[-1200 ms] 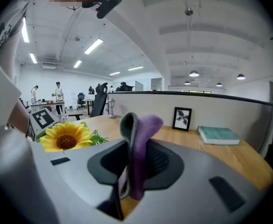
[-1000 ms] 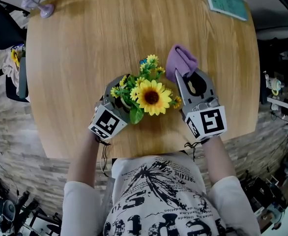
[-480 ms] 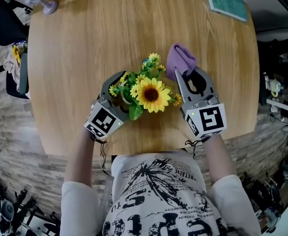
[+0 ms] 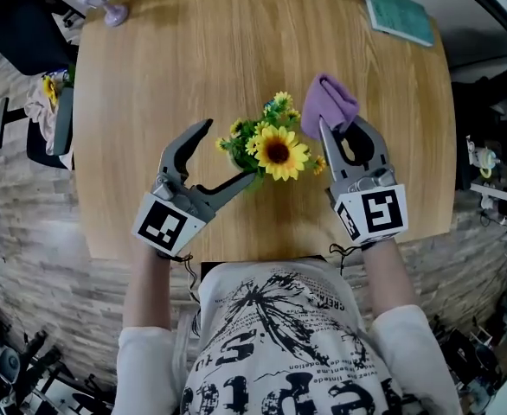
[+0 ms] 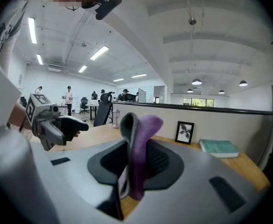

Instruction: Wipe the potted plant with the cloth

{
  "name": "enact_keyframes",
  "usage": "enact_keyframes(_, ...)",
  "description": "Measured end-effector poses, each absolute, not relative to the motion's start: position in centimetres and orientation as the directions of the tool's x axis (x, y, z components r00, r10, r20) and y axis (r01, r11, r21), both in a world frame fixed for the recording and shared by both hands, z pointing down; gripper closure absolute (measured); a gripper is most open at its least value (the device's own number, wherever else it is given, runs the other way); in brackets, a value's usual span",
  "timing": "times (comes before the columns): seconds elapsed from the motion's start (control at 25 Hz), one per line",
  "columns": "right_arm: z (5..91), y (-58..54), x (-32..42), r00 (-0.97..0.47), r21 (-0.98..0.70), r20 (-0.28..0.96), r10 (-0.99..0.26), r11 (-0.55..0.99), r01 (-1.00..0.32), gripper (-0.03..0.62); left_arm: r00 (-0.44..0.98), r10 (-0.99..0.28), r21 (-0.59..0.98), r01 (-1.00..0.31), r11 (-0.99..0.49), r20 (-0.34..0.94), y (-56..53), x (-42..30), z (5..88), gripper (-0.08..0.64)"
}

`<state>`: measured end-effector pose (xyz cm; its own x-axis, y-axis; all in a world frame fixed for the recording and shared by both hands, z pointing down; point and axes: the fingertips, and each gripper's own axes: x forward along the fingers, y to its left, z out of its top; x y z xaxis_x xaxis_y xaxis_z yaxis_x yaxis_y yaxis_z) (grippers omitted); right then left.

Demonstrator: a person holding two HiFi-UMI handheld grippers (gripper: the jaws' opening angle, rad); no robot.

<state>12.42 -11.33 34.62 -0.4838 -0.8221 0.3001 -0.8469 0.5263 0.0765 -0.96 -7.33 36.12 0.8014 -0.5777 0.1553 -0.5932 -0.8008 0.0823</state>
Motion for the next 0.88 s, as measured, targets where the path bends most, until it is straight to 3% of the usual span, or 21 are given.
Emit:
enact_keyframes(0.2,32.2,-10.6,12.0,-0.498,0.094,0.251,-0.830,0.533,-0.841,0.512,0.718,-0.685,0.038,-0.693,-0.720,0.122,-7.6,-3.1,32.4,0.342)
enact_keyframes(0.52,29.3,-9.5,10.8,-0.520,0.150,0.192,-0.832,0.549,-0.822,0.514,0.564,-0.819,0.003,-0.824,-0.566,0.104,-7.4,-6.0,28.0,0.556)
enact_keyframes(0.88,27.8,-7.8,9.7,-0.582,0.154,0.161,-0.797,0.603,-0.783,0.523,0.512,-0.850,-0.038,-0.854,-0.519,0.122,-7.1,-7.2,27.7,0.557)
